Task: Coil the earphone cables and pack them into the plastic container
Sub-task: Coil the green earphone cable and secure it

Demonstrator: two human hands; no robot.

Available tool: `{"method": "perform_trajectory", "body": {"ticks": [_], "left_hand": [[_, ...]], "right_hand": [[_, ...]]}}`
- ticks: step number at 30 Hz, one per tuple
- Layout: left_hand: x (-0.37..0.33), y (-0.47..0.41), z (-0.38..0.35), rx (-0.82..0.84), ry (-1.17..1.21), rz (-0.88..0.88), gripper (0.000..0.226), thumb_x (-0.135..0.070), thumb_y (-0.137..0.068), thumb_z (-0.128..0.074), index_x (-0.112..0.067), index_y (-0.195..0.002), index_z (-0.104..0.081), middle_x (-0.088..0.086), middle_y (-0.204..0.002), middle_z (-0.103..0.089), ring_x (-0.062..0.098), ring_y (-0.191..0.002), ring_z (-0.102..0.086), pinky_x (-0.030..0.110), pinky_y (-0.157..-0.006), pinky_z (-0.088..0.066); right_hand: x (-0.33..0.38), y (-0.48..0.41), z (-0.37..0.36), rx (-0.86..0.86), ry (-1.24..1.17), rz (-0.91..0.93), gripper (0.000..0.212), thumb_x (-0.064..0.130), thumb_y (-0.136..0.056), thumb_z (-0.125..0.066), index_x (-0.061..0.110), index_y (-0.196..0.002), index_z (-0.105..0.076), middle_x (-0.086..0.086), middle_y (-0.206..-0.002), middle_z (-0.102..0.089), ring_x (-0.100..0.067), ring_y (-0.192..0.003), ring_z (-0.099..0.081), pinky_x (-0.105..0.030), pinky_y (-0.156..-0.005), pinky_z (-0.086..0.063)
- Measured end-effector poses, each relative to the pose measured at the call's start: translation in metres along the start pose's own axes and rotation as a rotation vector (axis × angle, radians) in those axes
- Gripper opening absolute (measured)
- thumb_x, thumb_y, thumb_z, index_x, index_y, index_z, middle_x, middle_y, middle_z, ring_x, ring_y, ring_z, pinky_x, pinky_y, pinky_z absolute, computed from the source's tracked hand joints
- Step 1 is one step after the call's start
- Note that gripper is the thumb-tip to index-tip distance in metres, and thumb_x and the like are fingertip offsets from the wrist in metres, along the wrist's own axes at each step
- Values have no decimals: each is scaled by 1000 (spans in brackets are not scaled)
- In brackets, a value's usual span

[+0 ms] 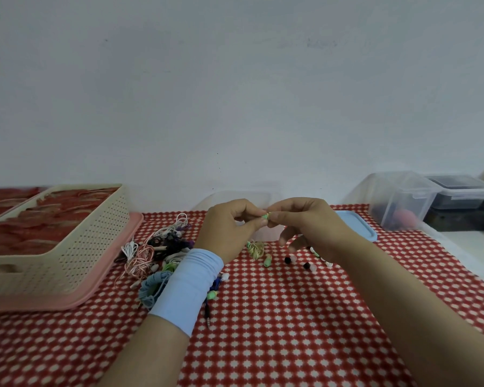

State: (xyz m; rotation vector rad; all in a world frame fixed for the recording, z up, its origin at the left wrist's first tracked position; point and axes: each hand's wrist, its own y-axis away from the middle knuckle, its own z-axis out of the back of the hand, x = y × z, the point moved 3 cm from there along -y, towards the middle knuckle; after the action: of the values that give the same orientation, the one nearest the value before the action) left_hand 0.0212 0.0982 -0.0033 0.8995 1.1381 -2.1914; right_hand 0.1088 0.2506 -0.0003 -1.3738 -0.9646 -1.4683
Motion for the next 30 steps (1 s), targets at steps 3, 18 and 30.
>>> {"method": "perform_trajectory", "body": {"ticks": [3, 18, 30], "left_hand": [[1, 0, 0, 14, 23, 19, 9, -15, -81, -78, -24, -84, -77, -21, -80, -72, -3, -80, -67, 21, -81, -56], [-1, 3, -5, 245, 391, 163, 12, -2, -86, -70, -12, -91, -74, 6, -86, -77, 21, -86, -74, 29, -85, -57], [-7, 3, -7, 242, 422, 189, 13, -1, -85, -70, -13, -89, -73, 0, -84, -77, 19, -83, -74, 27, -81, -58]], "right_hand": [[2, 1, 1, 37, 16, 9, 13, 10, -93, -71, 4, -103, -76, -12, -92, -76, -26, -62, -64, -32, -50, -54], [4, 6, 9, 265, -44, -147, 15, 17, -81, -69, 5, -89, -73, 0, -67, -71, -11, -47, -51, -19, -42, -43], [4, 4, 14, 260, -68, -130, 22, 16, -77, -72, 1, -94, -76, -6, -80, -74, -12, -54, -56, -21, -43, -49]]}}
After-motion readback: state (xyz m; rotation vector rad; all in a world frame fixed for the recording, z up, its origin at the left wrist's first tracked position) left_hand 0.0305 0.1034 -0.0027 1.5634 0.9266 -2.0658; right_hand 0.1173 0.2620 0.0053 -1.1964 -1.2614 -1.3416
